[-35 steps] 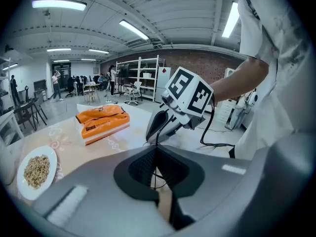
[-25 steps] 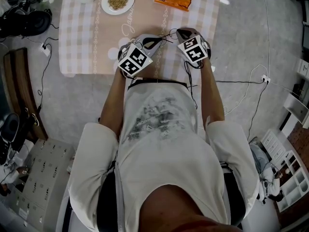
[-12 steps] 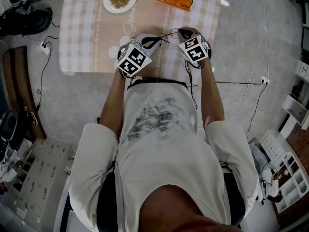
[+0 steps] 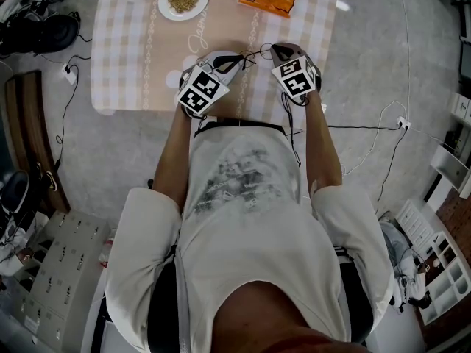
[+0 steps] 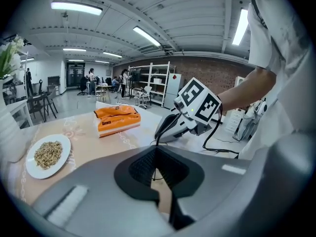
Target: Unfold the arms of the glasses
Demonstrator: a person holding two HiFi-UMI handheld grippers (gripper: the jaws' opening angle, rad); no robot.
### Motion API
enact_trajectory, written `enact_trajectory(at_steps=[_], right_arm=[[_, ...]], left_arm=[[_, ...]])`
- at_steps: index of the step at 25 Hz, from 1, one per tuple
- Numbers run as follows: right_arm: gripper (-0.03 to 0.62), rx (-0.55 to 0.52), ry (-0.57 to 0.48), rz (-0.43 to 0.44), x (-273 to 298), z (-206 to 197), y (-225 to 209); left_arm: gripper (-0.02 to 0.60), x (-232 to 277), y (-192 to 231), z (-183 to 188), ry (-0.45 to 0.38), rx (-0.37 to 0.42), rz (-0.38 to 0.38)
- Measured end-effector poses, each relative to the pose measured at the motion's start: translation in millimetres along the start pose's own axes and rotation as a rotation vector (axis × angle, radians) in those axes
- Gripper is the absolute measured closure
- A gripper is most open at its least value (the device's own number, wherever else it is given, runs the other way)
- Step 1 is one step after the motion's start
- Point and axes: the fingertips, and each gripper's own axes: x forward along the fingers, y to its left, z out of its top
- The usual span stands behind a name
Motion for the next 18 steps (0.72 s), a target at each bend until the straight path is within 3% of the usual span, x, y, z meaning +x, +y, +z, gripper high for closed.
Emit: enact_trajectory(at_steps=[16,18], right_arm=[[0.574,-0.002,-0.047,0.011,-7,3,8],[0.527,-0.005,-0.058,0.014,-9,5,9]], left_arm=[[0.574,0,2,-3,0.002,-0.028,0.001],[0.574,0,2,-3,0.003,-0.026,0.0]])
